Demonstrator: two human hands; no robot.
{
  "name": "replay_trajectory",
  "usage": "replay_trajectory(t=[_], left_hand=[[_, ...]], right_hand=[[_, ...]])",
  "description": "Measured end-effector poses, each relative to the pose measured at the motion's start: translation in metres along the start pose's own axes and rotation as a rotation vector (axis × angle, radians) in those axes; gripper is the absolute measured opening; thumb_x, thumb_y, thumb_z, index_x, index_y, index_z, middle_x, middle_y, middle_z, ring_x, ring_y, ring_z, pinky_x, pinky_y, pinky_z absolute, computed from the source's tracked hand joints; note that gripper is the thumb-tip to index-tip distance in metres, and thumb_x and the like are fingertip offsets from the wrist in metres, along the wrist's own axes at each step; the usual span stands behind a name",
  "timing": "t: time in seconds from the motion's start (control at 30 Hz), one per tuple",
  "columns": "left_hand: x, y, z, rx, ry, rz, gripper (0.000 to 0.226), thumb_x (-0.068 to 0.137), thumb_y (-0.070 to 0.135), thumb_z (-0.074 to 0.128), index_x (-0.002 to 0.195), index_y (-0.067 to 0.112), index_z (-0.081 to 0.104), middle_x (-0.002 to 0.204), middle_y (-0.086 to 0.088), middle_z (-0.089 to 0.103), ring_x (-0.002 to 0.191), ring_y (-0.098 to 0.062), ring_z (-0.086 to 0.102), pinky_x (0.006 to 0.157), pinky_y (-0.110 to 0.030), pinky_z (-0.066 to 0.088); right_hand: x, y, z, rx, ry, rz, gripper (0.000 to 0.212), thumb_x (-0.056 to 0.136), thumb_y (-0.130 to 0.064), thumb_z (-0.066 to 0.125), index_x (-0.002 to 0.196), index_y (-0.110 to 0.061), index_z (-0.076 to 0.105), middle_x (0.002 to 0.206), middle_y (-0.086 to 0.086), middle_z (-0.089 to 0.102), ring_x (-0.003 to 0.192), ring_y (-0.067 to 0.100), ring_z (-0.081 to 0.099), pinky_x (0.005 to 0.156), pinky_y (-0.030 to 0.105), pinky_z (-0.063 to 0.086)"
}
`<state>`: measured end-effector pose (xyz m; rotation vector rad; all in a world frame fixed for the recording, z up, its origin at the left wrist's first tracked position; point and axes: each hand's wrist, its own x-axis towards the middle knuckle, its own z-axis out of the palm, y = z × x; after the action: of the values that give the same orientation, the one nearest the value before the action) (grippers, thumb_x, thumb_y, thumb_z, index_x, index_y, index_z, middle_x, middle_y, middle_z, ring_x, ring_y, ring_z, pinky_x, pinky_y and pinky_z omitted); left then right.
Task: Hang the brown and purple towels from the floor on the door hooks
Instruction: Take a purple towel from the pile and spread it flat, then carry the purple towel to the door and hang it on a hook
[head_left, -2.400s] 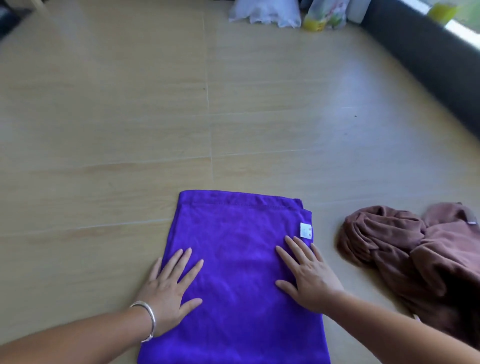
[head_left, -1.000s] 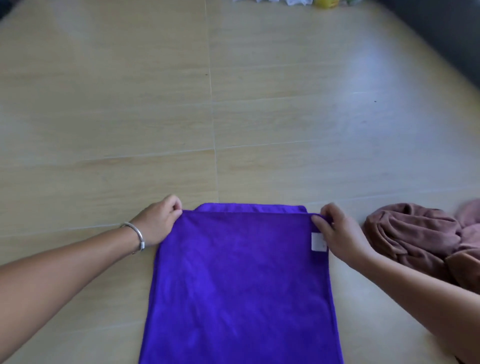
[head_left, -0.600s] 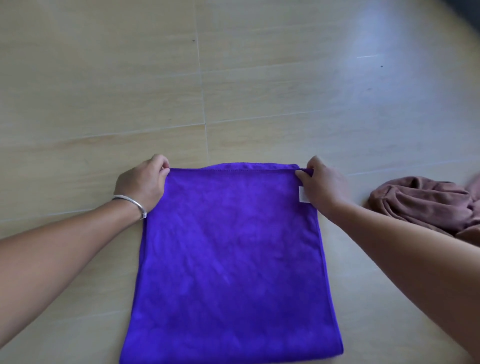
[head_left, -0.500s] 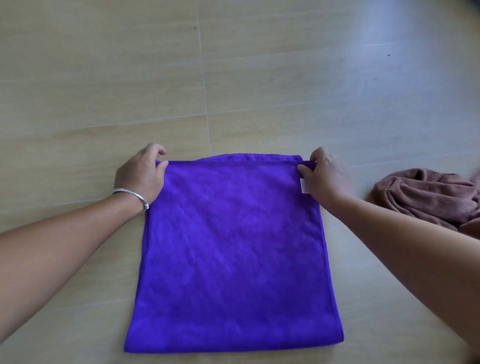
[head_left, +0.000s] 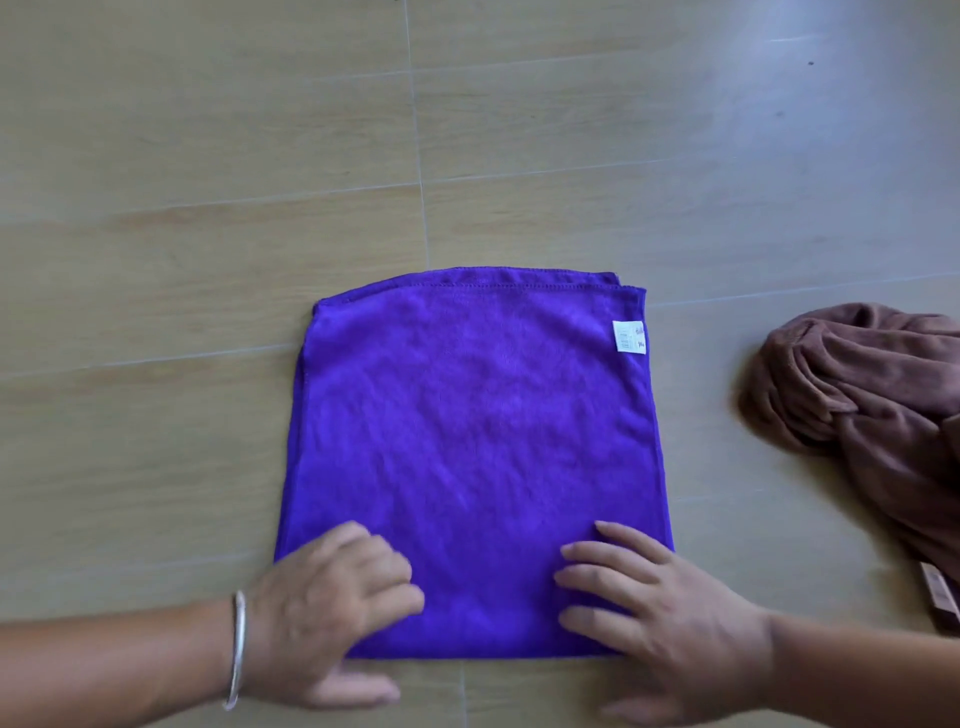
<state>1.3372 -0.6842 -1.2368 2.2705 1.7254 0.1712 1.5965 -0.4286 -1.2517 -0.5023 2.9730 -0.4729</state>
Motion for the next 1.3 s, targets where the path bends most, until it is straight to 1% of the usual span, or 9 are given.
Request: replay_trajectory(t=[0.17, 0.3, 0.43, 0.57, 0.7, 0.87, 1.1, 1.2, 1.3], left_hand=[[-0.032, 0.006, 0.023, 0.073, 0.025, 0.005, 0.041, 0.08, 0.054, 0.065, 0.11, 0.025, 0.064, 0.115, 0.001, 0.063, 0.113, -0.02, 0.058, 0.099, -0.048, 0.04], [-0.038, 0.006, 0.021, -0.029, 0.19, -0.086, 0.021, 0.093, 0.029, 0.057, 0.095, 0.02, 0.075, 0.113, 0.002, 0.069, 0.113, -0.018, 0.062, 0.096, -0.043, 0.049], [-0.038, 0.023, -0.003, -0.066, 0.208, -0.347, 0.036, 0.095, 0.031, 0.046, 0.087, 0.015, 0.077, 0.102, -0.002, 0.073, 0.095, -0.021, 0.07, 0.08, -0.038, 0.058], [-0.042, 0.045, -0.069, -0.162, 0.265, -0.659, 0.032, 0.088, 0.032, 0.048, 0.089, 0.014, 0.075, 0.086, 0.0, 0.07, 0.072, -0.02, 0.065, 0.051, -0.027, 0.049], [-0.038, 0.053, -0.186, -0.176, 0.303, -0.675, 0.033, 0.091, 0.03, 0.046, 0.094, 0.01, 0.072, 0.084, -0.005, 0.067, 0.069, -0.027, 0.064, 0.053, -0.033, 0.05], [-0.032, 0.06, -0.381, -0.143, 0.351, -0.627, 0.016, 0.09, 0.035, 0.04, 0.099, 0.025, 0.049, 0.081, -0.001, 0.065, 0.066, -0.024, 0.062, 0.053, -0.028, 0.047], [-0.046, 0.098, -0.688, 0.165, 0.302, -0.292, 0.031, 0.1, 0.051, 0.023, 0.095, 0.03, 0.045, 0.079, 0.007, 0.063, 0.051, -0.012, 0.055, 0.041, -0.022, 0.044], [-0.058, 0.126, -0.812, 0.251, 0.24, -0.199, 0.035, 0.089, 0.063, 0.041, 0.1, 0.03, 0.049, 0.089, 0.012, 0.063, 0.052, -0.007, 0.049, 0.044, -0.016, 0.038], [-0.072, 0.155, -0.913, 0.181, 0.227, -0.296, 0.043, 0.081, 0.055, 0.063, 0.111, 0.033, 0.042, 0.098, 0.013, 0.064, 0.07, -0.009, 0.059, 0.061, -0.017, 0.042]], right_hand=[[-0.018, -0.001, 0.009, -0.048, 0.031, -0.014, 0.038, 0.091, -0.053, 0.054, 0.114, -0.026, 0.069, 0.131, 0.002, 0.061, 0.13, 0.025, 0.049, 0.1, 0.054, 0.044], [-0.02, -0.009, 0.014, -0.063, 0.119, 0.067, 0.027, 0.095, -0.026, 0.051, 0.112, -0.023, 0.071, 0.131, 0.002, 0.061, 0.126, 0.027, 0.053, 0.1, 0.052, 0.045], [-0.014, -0.039, -0.006, -0.057, 0.145, 0.274, 0.026, 0.09, -0.021, 0.053, 0.103, -0.019, 0.075, 0.118, 0.003, 0.068, 0.114, 0.027, 0.062, 0.094, 0.049, 0.05], [0.002, -0.065, -0.079, 0.048, 0.266, 0.549, 0.007, 0.085, -0.012, 0.068, 0.091, -0.01, 0.071, 0.085, 0.01, 0.062, 0.074, 0.034, 0.062, 0.065, 0.041, 0.052], [0.025, -0.078, -0.204, 0.093, 0.302, 0.678, 0.008, 0.086, -0.008, 0.066, 0.082, -0.002, 0.067, 0.072, 0.015, 0.058, 0.061, 0.036, 0.057, 0.054, 0.038, 0.048], [0.047, -0.076, -0.398, 0.149, 0.231, 0.755, 0.012, 0.091, -0.021, 0.064, 0.095, -0.009, 0.065, 0.086, 0.008, 0.068, 0.081, 0.032, 0.063, 0.069, 0.038, 0.048], [0.064, -0.123, -0.696, 0.037, 0.033, 0.616, 0.013, 0.099, -0.032, 0.044, 0.09, -0.024, 0.04, 0.083, -0.002, 0.057, 0.079, 0.024, 0.053, 0.065, 0.032, 0.034], [0.062, -0.16, -0.821, -0.112, 0.025, 0.522, 0.016, 0.095, -0.025, 0.044, 0.087, -0.027, 0.03, 0.075, -0.008, 0.046, 0.07, 0.02, 0.047, 0.06, 0.034, 0.041], [0.054, -0.198, -0.927, -0.293, 0.112, 0.395, 0.029, 0.078, -0.007, 0.051, 0.094, -0.031, 0.052, 0.078, -0.008, 0.052, 0.068, 0.019, 0.054, 0.057, 0.027, 0.043]])
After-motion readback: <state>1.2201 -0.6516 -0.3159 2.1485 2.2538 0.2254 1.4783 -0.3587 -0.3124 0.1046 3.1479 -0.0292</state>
